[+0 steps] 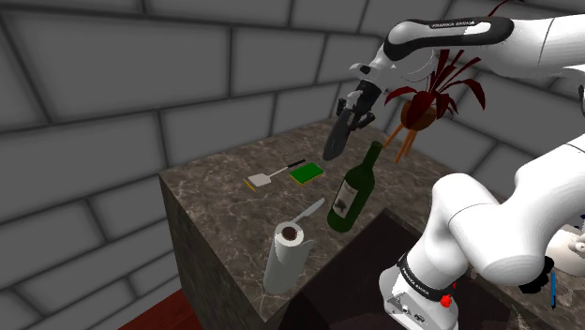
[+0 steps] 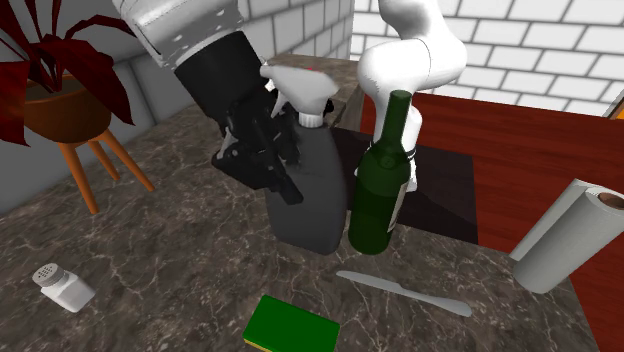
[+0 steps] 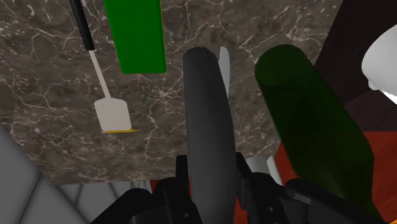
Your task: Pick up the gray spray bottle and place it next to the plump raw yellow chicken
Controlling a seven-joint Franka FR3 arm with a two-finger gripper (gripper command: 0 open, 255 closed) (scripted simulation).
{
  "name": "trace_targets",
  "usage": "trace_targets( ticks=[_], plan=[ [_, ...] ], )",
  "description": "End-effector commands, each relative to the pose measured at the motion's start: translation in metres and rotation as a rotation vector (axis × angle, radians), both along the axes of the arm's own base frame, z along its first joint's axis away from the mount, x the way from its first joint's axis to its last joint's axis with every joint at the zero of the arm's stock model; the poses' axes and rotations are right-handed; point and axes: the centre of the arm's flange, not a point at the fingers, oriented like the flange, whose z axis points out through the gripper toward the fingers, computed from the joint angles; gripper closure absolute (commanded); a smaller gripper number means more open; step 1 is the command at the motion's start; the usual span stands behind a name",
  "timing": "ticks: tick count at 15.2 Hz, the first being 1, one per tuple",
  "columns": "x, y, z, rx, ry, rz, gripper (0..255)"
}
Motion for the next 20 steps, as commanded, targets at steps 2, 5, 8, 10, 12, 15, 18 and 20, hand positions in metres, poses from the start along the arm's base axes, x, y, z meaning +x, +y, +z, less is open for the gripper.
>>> trace_targets(
  ticks=[2, 5, 8, 10, 12, 15, 18, 20],
  plan=[
    [0.0, 0.001, 0.016, 0.0, 0.0, 0.0, 255],
    [0.0, 0.001, 0.032, 0.0, 0.0, 0.0, 255],
    [0.0, 0.001, 0.048, 0.0, 0.0, 0.0, 255],
    [0.0, 0.001, 0.058, 0.0, 0.0, 0.0, 255],
    [0.0, 0.001, 0.069, 0.0, 0.0, 0.0, 255],
    [0.0, 0.001, 0.084, 0.0, 0.0, 0.0, 255],
    [0.0, 0.001, 0.1, 0.0, 0.0, 0.0, 255],
    [0.0, 0.001, 0.111, 0.0, 0.0, 0.0, 255]
  ],
)
